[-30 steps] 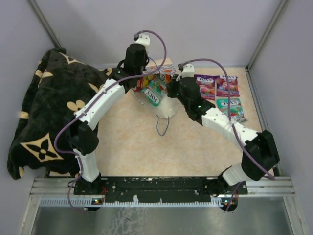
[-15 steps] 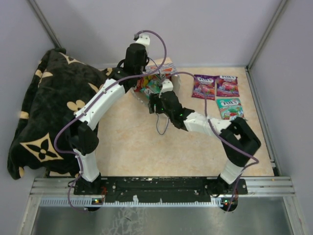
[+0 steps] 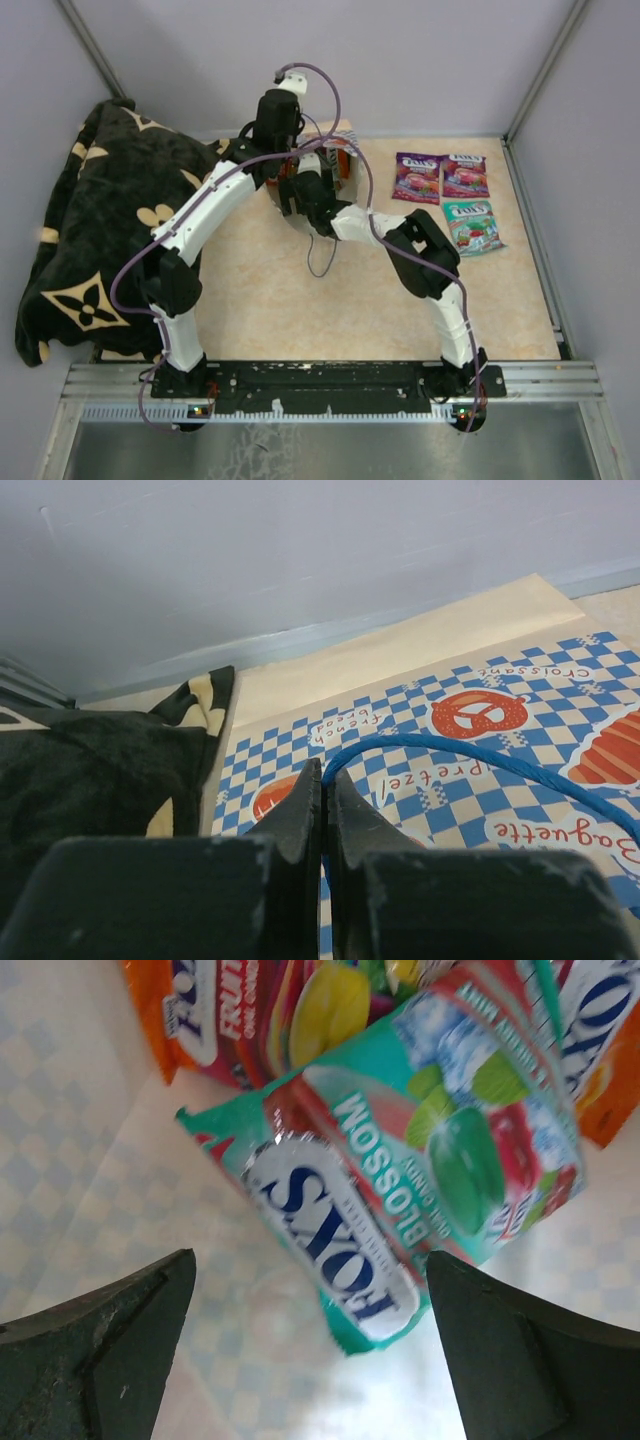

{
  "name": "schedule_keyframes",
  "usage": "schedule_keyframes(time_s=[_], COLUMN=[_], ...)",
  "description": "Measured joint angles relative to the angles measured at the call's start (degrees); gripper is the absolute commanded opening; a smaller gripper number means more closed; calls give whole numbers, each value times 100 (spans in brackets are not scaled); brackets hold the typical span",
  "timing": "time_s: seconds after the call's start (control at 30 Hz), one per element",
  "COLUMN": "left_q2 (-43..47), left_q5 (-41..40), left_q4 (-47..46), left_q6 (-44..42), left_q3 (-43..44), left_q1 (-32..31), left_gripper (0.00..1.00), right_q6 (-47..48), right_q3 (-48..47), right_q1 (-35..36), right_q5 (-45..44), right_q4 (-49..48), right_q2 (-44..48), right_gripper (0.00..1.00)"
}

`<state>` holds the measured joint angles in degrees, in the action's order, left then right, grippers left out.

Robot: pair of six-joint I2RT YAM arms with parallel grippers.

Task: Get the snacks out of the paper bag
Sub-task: Take out the snack from the paper bag.

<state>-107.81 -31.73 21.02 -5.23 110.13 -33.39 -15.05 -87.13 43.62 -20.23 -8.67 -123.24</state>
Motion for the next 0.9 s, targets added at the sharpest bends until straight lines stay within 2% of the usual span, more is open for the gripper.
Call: schedule_keyframes(time_s=[0.2, 0.27, 0.33, 0.5, 0.57, 0.7, 0.9], left_q2=[0, 0, 0, 0, 0, 0, 0], left_q5=[7, 26, 31, 31, 33, 31, 13], left_q4=[2, 4, 4, 11, 9, 9, 9], left_q6=[-22, -26, -42, -68, -74, -81, -87], left_q3=[0, 0, 0, 0, 0, 0, 0], left_q1=[13, 11, 11, 11, 11, 11, 9], left_gripper=[0, 0, 0, 0, 0, 0, 0], right_q6=[461, 595, 704, 855, 872, 841, 629], right_q3=[-975, -1132, -1167, -1110, -935, -262, 496], right_q1=[-2, -2, -2, 4, 4, 4, 127], right_q5=[-737, -922, -1058, -1329, -1335, -1187, -780], right_q4=[385, 444, 516, 514, 352, 234, 678], right_q2=[-647, -826, -918, -1001, -938, -485, 647], right_gripper=[98, 90, 72, 18, 3, 0, 0])
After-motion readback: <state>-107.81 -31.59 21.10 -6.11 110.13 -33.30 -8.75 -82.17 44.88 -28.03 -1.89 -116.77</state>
